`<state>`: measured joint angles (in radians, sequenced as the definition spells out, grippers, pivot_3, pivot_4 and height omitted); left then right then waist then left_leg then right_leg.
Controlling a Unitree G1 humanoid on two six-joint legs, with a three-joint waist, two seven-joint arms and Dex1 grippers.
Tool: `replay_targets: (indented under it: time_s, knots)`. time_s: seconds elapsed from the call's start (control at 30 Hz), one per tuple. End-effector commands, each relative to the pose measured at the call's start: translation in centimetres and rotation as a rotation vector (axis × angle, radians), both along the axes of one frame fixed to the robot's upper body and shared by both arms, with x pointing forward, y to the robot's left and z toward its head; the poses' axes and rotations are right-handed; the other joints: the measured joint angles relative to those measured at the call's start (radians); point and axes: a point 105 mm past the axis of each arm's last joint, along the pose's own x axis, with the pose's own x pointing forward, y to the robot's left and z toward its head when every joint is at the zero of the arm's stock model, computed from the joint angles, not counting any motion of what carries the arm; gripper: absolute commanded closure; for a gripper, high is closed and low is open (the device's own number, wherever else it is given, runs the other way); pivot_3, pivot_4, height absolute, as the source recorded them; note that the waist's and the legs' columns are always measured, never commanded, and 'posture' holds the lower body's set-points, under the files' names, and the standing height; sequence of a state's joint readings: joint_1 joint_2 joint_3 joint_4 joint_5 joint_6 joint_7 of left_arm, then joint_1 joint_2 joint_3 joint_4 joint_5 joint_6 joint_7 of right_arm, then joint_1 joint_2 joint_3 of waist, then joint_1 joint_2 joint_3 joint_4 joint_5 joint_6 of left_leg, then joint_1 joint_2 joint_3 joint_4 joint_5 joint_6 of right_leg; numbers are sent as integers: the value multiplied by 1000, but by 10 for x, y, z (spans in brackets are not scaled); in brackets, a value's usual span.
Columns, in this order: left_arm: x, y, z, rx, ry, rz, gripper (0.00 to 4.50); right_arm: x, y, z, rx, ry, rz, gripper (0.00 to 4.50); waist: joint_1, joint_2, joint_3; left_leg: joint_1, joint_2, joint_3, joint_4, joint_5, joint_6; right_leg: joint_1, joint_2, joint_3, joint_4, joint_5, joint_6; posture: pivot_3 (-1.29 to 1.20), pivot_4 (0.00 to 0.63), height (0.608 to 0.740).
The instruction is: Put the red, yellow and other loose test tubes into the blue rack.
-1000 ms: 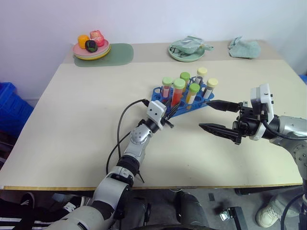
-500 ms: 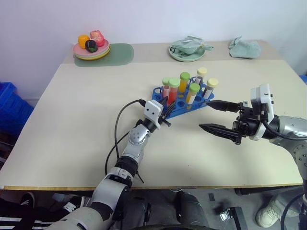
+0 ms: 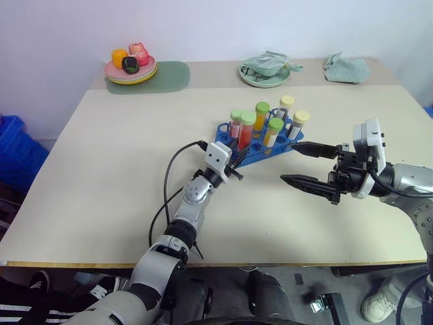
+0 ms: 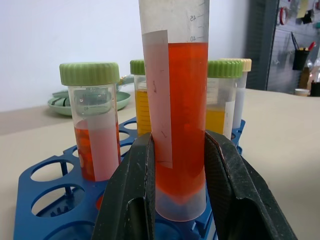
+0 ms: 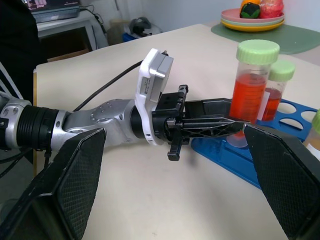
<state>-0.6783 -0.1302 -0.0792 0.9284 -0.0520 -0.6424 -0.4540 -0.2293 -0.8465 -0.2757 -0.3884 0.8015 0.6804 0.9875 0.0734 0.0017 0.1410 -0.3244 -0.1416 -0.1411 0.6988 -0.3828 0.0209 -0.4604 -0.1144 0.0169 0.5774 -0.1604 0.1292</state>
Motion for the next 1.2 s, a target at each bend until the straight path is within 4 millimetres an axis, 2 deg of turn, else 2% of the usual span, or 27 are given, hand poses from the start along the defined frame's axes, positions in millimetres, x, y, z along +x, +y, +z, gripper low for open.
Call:
replay_targets:
  time_s: [0.03, 0.17, 0.5, 0.63, 0.87, 0.97, 1.2]
  knots:
    - [0, -11, 9, 20, -31, -25, 3724, -5, 1, 9, -8, -40, 11, 0, 1, 0, 0, 0, 0, 0, 0, 0, 0, 0, 0, 0, 0, 0, 0, 0, 150, 740]
    - [1, -10, 10, 18, -32, -27, 3724, -5, 1, 9, -7, -39, 10, 0, 3, 0, 0, 0, 0, 0, 0, 0, 0, 0, 0, 0, 0, 0, 0, 0, 150, 740]
    - [-16, -13, 39, -33, -161, -38, 3724, -1, 0, 9, -4, -42, 6, 0, -7, 0, 0, 0, 0, 0, 0, 0, 0, -1, 0, 0, 0, 0, 0, 0, 150, 740]
    - [-11, -17, 42, -43, -138, 26, 3724, 0, 2, 8, 1, -36, 15, 0, -6, 0, 0, 0, 0, 0, 0, 0, 0, -1, 0, 0, 0, 0, 0, 0, 150, 740]
    - [0, -24, 36, -86, -40, 86, 3724, 1, 1, 10, -5, -37, 19, 0, -6, 0, 0, 0, 0, 0, 0, 0, 0, -1, 0, 0, 0, 0, 0, 0, 150, 740]
    - [-2, -34, 25, -102, 32, 81, 3724, 1, 1, 10, -6, -38, 18, 0, -6, 0, 0, 0, 0, 0, -1, 0, 0, -1, 0, 0, 0, 0, 0, 0, 150, 740]
    - [-12, -44, 19, -84, 26, 100, 3724, 2, 1, 10, -5, -41, 13, 0, -6, 0, 0, 0, 0, 0, 0, 0, 0, -1, 0, 0, 0, 0, 0, 0, 150, 740]
